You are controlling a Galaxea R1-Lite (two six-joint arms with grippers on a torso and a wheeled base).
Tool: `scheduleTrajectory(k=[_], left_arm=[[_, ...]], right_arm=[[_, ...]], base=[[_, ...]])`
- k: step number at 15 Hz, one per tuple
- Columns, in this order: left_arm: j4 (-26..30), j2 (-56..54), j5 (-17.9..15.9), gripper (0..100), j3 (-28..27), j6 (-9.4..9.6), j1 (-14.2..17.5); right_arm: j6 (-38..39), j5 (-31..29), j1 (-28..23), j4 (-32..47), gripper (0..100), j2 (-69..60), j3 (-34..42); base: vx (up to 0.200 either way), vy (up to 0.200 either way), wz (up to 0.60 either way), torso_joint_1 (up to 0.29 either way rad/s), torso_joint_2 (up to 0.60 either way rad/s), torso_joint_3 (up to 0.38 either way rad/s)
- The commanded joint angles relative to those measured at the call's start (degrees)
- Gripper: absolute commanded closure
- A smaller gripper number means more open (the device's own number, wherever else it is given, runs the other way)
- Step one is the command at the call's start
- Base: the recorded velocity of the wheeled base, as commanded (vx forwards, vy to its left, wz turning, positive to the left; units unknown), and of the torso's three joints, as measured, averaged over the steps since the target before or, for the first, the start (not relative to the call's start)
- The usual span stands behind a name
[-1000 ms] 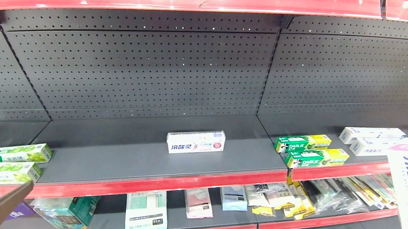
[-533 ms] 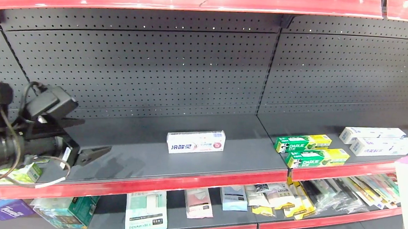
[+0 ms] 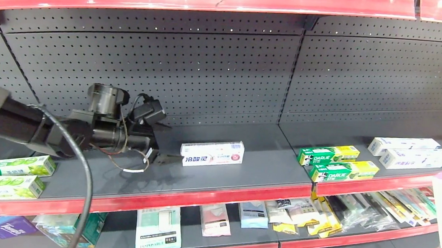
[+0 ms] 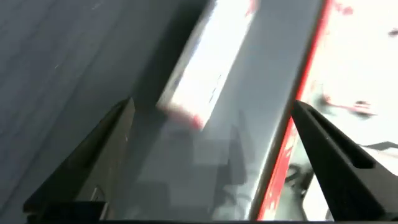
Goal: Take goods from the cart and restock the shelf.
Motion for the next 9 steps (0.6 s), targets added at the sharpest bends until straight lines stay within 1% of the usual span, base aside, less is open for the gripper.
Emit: scheduleTrajectory(k=[1,2,4,8,9], left_arm=[[0.08,5.76,-0.96,0,-3.04,0.05,-2.02],[0.17,8.31,-1.84,0,-5.32,0.05,-2.9],[1.84,10.42,-2.1,0,-9.28,0.05,-2.9],[3.86,13.23,-2.8,0,-14.46,0.14,-2.72],[3.95,14.72,-2.89,0,-15.87,0.49,-2.63]], right_arm=[[-0.03,-0.1,0.02,-0.08,100,-0.06,0.15],[-0.03,-0.36,0.02,0.01,100,-0.33,0.15],[-0.03,-0.98,-0.06,0.01,100,-0.41,0.15],[-1.44,-1.94,0.02,0.01,100,-0.5,1.12],[-1.96,-1.94,0.02,0.01,100,-0.68,1.38]], base=[[0.0,0.0,0.0,0.0,0.0,0.0],[0.0,0.0,0.0,0.0,0.0,0.0],[0.0,0.0,0.0,0.0,0.0,0.0],[0.0,0.0,0.0,0.0,0.0,0.0],[0.0,0.0,0.0,0.0,0.0,0.0]])
